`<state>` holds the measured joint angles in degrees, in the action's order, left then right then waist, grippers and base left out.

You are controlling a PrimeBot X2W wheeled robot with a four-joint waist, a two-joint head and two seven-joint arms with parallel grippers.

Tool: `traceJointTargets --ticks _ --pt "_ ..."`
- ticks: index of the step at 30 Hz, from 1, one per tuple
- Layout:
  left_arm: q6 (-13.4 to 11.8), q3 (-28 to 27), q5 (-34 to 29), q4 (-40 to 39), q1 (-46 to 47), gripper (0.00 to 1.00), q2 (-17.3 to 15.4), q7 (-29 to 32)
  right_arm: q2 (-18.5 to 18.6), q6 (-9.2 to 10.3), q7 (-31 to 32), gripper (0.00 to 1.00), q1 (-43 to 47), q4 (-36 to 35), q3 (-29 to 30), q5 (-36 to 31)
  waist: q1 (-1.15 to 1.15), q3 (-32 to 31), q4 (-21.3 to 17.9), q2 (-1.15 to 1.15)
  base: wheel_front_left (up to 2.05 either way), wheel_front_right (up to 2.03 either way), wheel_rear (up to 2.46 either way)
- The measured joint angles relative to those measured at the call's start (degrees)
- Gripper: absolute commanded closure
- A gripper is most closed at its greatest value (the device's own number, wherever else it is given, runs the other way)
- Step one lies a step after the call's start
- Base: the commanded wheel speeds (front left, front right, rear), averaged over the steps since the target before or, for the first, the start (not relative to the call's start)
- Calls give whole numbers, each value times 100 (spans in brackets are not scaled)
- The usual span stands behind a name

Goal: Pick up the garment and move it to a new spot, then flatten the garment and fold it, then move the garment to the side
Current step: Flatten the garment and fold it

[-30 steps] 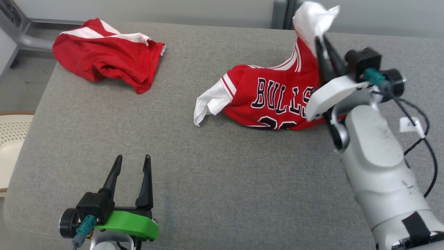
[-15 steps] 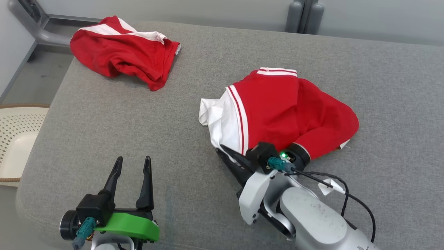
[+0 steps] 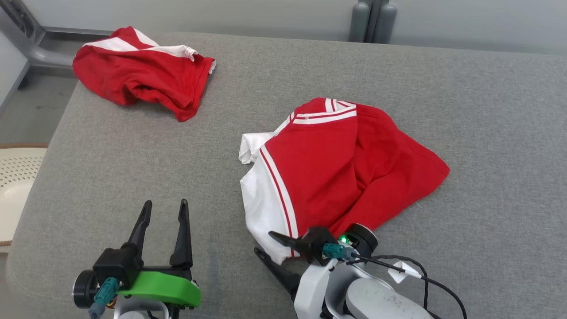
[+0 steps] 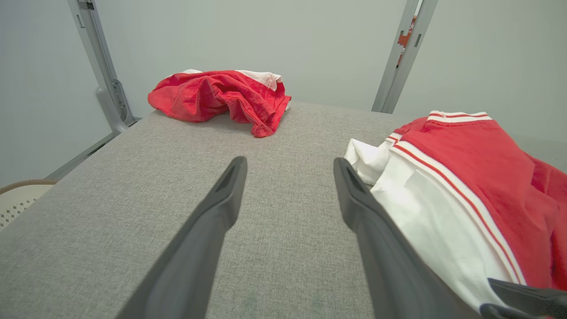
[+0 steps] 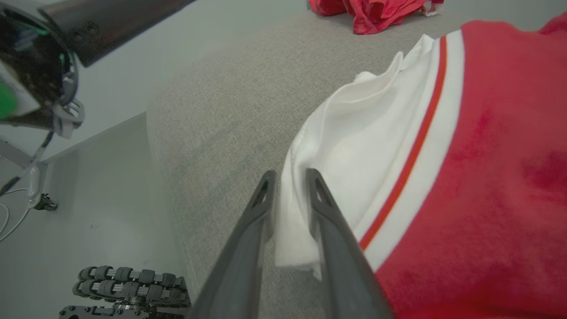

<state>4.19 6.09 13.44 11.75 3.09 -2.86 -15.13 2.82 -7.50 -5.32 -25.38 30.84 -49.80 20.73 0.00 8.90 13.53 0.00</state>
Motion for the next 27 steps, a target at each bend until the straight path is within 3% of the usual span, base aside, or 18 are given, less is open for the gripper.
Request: traceJointTargets --ticks 5,9,21,27 --pt "1 -15 -7 25 -1 0 0 0 2 0 -292 0 80 -64 157 45 0 -66 -155 0 0 0 0" --pt "12 1 -21 46 0 0 0 0 -3 0 -599 0 194 -171 612 31 0 -129 -279 0 0 0 0" --pt "63 34 -27 194 117 0 1 0 3 0 -960 0 809 -868 3394 -964 0 -364 -681 0 0 0 0" --pt "1 15 226 203 -28 0 2 0 5 0 -973 0 1437 -1416 4283 -1134 0 -580 -811 0 0 0 0"
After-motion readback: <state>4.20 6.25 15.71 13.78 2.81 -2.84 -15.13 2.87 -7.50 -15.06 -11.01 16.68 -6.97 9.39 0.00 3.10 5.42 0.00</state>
